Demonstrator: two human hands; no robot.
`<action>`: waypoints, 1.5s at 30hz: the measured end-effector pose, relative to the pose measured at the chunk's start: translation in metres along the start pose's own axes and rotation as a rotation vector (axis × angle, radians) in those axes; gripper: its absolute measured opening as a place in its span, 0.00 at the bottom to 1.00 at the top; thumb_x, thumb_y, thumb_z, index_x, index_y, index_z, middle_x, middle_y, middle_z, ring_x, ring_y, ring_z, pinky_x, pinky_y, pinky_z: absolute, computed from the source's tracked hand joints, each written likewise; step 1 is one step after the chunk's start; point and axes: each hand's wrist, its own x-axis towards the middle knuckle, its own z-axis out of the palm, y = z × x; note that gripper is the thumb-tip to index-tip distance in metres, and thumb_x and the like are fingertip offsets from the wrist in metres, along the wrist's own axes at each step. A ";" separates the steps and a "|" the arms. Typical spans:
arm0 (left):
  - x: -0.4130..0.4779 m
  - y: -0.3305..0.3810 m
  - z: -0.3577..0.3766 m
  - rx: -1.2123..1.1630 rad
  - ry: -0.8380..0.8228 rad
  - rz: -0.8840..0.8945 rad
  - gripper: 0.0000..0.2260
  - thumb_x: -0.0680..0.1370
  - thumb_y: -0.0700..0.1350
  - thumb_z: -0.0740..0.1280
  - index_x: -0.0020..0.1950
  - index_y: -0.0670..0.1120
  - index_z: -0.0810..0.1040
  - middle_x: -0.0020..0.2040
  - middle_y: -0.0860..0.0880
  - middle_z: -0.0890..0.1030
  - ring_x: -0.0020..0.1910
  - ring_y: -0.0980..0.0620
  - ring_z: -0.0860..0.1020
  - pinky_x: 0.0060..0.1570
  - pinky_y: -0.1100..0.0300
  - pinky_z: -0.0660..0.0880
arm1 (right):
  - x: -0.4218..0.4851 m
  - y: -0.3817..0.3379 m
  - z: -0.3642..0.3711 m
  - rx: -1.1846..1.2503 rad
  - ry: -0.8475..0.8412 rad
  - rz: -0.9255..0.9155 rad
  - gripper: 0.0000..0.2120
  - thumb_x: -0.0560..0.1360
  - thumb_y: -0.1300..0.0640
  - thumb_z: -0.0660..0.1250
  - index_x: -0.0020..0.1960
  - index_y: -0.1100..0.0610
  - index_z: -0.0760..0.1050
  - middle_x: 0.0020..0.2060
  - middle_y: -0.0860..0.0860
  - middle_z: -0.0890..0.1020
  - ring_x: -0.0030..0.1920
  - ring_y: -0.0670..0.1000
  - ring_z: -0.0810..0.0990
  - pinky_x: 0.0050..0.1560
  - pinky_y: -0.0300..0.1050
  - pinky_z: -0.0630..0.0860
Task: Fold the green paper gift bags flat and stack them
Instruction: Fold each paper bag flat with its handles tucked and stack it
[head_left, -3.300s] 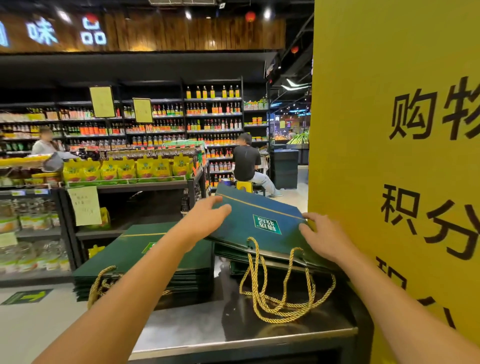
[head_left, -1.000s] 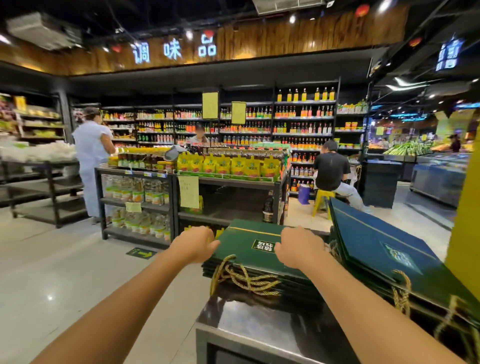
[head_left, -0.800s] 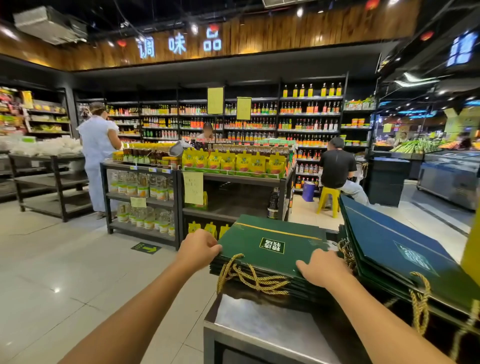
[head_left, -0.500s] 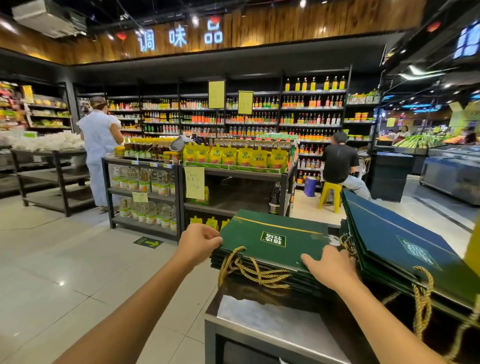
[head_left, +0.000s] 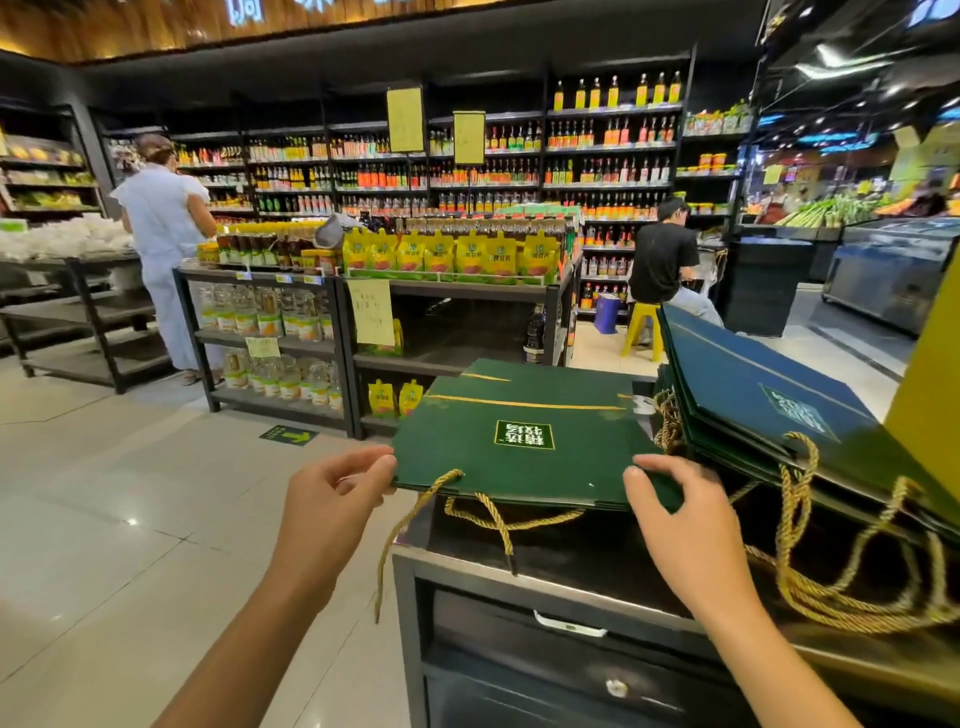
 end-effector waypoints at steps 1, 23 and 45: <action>-0.004 -0.003 0.002 -0.009 -0.009 -0.012 0.07 0.80 0.44 0.70 0.56 0.49 0.85 0.47 0.52 0.87 0.46 0.55 0.84 0.45 0.62 0.80 | -0.002 0.004 -0.002 0.002 -0.006 -0.002 0.10 0.79 0.50 0.68 0.59 0.50 0.79 0.55 0.45 0.75 0.63 0.45 0.71 0.66 0.46 0.67; -0.064 -0.023 0.053 0.379 -0.445 0.124 0.11 0.80 0.51 0.70 0.40 0.49 0.84 0.33 0.53 0.79 0.33 0.61 0.74 0.37 0.68 0.70 | -0.011 0.030 -0.003 -0.066 0.033 -0.011 0.14 0.81 0.46 0.64 0.61 0.53 0.79 0.59 0.49 0.80 0.64 0.49 0.74 0.65 0.46 0.67; -0.060 0.060 0.110 -0.369 -0.572 -0.153 0.11 0.82 0.45 0.66 0.57 0.40 0.82 0.48 0.41 0.87 0.49 0.47 0.86 0.42 0.63 0.82 | -0.026 0.038 0.000 0.055 -0.087 -0.520 0.13 0.78 0.46 0.66 0.41 0.52 0.84 0.50 0.40 0.79 0.59 0.44 0.75 0.59 0.49 0.66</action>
